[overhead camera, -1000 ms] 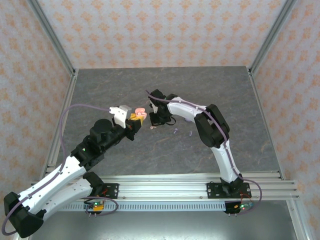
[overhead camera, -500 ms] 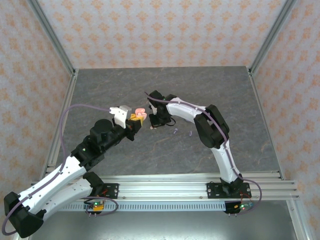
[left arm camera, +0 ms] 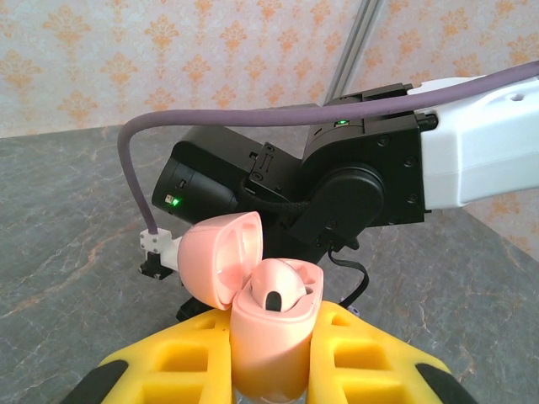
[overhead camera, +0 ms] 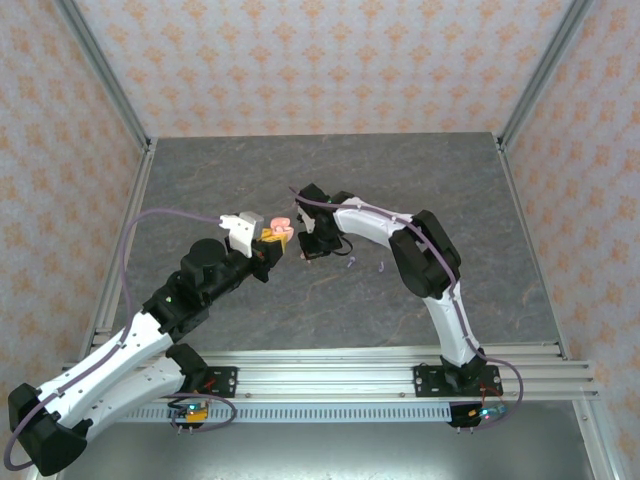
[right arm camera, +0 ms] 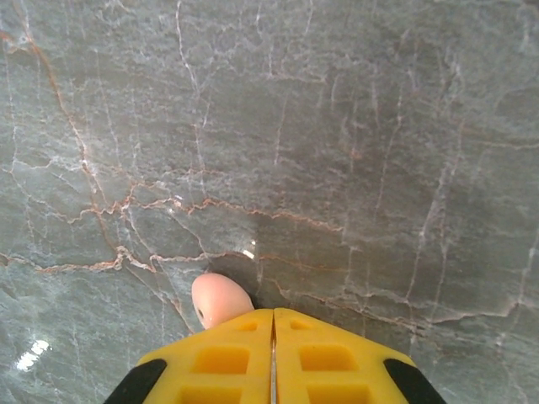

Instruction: Insert the wireless bluetooth earbuds into the charging case

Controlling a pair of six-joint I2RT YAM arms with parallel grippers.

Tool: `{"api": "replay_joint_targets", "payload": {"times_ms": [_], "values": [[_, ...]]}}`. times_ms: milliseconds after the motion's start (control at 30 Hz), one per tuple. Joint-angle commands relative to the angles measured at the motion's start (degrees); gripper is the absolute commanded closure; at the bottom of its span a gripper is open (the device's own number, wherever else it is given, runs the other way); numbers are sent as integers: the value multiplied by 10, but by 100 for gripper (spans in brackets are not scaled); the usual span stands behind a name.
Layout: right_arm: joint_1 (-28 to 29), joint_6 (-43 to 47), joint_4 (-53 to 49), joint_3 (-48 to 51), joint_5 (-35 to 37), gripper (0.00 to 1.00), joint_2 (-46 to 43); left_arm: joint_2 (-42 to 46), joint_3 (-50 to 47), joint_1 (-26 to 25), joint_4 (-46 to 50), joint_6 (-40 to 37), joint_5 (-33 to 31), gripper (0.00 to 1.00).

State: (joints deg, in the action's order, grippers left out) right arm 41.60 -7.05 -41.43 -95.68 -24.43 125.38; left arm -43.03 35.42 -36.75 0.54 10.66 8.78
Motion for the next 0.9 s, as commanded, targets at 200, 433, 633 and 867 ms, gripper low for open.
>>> {"api": "replay_joint_targets", "payload": {"times_ms": [200,433,633,867], "values": [[6,-15,-27,-12,13,84,-60,5,-1,-3,-9,3,6,98],[10,-26,-40,-49,-12,64,-34,6,-1,-3,-9,1,7,98],[17,-29,-72,-86,36,59,-1,5,0,-3,-7,0,6,98],[21,-25,-87,-104,43,58,22,5,-1,-4,-9,0,5,98]]}}
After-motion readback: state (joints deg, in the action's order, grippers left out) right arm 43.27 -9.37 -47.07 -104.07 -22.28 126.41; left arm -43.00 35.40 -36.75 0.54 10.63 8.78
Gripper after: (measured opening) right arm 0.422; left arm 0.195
